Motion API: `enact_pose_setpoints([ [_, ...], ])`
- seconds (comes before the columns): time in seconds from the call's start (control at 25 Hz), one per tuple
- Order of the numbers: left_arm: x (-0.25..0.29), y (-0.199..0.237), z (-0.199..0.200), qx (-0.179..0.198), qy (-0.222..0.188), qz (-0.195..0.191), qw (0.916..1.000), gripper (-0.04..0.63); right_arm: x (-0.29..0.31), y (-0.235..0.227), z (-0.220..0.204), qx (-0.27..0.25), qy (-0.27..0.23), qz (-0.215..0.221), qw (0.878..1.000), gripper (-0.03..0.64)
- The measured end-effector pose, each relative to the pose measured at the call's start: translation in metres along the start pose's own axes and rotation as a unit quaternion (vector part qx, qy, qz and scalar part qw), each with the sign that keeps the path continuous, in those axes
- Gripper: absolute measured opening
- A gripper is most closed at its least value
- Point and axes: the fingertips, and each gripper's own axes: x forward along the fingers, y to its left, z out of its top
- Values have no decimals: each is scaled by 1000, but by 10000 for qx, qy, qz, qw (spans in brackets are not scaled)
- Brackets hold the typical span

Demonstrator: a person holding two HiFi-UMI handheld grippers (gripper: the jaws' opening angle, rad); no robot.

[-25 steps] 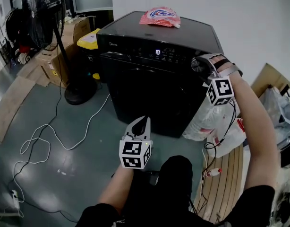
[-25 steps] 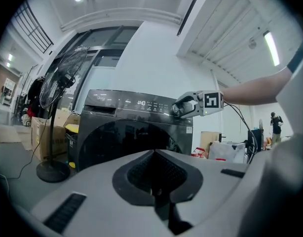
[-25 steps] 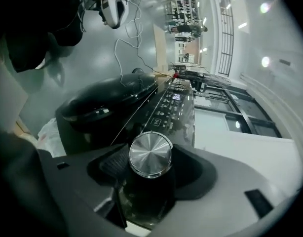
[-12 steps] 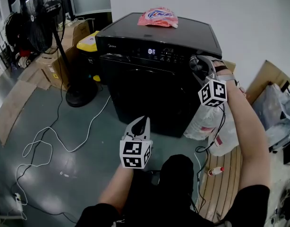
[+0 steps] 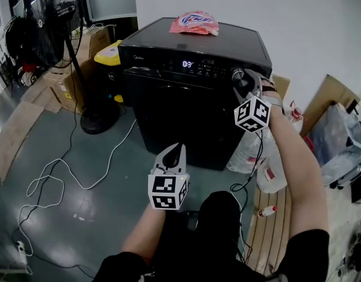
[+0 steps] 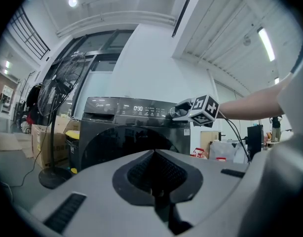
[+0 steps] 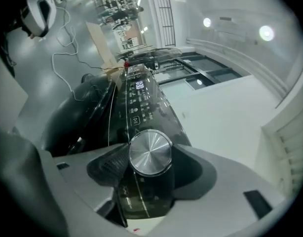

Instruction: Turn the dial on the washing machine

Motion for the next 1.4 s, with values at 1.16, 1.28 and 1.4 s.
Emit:
enact_pose_setpoints([
  [1.16, -12, 4, -6, 119, 133, 184, 9997, 12, -1, -11, -2, 3515, 602, -824, 9306, 279],
  [1.28, -12, 4, -7, 134, 130, 183, 9997, 12, -1, -11, -1, 3687, 608, -852, 9236, 279],
  [1.4, -13, 4, -7, 149, 132, 179, 9996, 12, -1, -12, -2, 3991, 651, -888, 9103, 280],
])
